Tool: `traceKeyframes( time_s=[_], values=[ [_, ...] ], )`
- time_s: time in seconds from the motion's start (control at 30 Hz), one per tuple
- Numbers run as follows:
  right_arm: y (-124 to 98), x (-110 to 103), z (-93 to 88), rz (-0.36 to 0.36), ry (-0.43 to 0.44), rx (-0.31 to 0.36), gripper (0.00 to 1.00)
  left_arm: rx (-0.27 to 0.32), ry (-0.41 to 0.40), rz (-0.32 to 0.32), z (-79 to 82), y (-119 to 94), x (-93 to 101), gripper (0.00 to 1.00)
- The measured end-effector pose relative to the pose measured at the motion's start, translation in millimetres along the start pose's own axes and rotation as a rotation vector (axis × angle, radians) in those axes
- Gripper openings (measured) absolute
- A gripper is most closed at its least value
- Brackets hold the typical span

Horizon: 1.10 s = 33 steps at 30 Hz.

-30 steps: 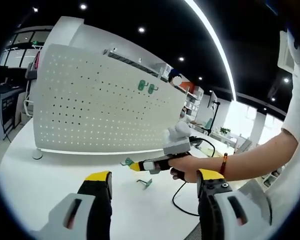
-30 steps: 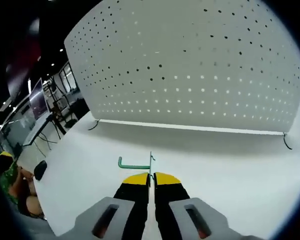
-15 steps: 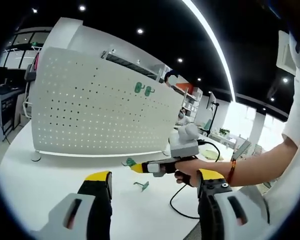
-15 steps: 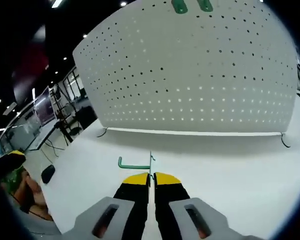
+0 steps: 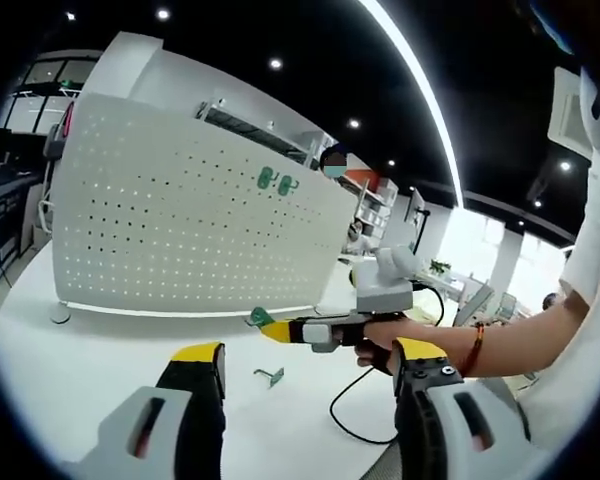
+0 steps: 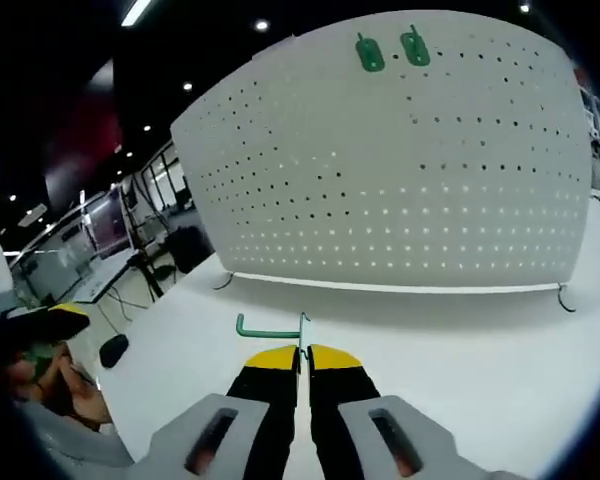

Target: Insert the hook assembly into the mounting plate slot until the hook locks in place.

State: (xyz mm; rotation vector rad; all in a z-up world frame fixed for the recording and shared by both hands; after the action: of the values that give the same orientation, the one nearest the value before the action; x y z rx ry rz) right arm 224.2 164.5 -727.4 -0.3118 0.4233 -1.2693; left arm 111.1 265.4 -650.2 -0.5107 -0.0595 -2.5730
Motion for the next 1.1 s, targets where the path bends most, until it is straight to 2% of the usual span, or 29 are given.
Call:
traceKeyframes(
  time_s=[0.1,0.47,0.63,0.77,0.8,0.83,1.1],
  values=[
    [-4.8,-2.2,0.0,0.007,-0.006,0.009,0.02,0.023,-0.011,-0.011,4.3,1.9,3.0,0.69],
    [-28.9,-13.7,2.4,0.052,-0.028,0.076,0.02,0.028,-0.021,-0.027,7.0,6.3,10.4,0.65],
    [-35.8,-17.6,7.9,0.078,-0.021,0.107,0.02,0.054,-0.035,-0.027,9.7,8.1,12.6,0.64],
    [-45.1,-23.9,19.0,0.109,-0.009,0.162,0.02,0.129,-0.108,-0.054,15.7,8.3,17.5,0.60],
    [-47.1,-25.5,23.3,0.118,-0.018,0.185,0.02,0.142,-0.114,-0.056,17.3,7.9,17.7,0.60],
    [-48.7,-26.5,22.9,0.121,-0.019,0.181,0.02,0.156,-0.112,-0.054,19.3,7.4,17.6,0.60],
    [-59.0,-35.2,29.4,0.167,-0.003,0.228,0.02,0.150,-0.136,-0.048,20.9,10.7,15.9,0.58]
  ],
)
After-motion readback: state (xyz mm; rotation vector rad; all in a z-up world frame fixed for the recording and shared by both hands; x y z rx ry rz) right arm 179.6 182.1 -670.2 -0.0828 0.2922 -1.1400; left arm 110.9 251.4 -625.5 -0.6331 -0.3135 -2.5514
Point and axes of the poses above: the point that each gripper's makers call its tool centre point, and the gripper's own axes: y roughly forward along the fingers, x roughly to its right, z roughly out of its top, the point moved 2 cm from there along -y, roughly backward along the fingers, and after that the axes turned 14 degrees about -z, right-handed, at the moved point
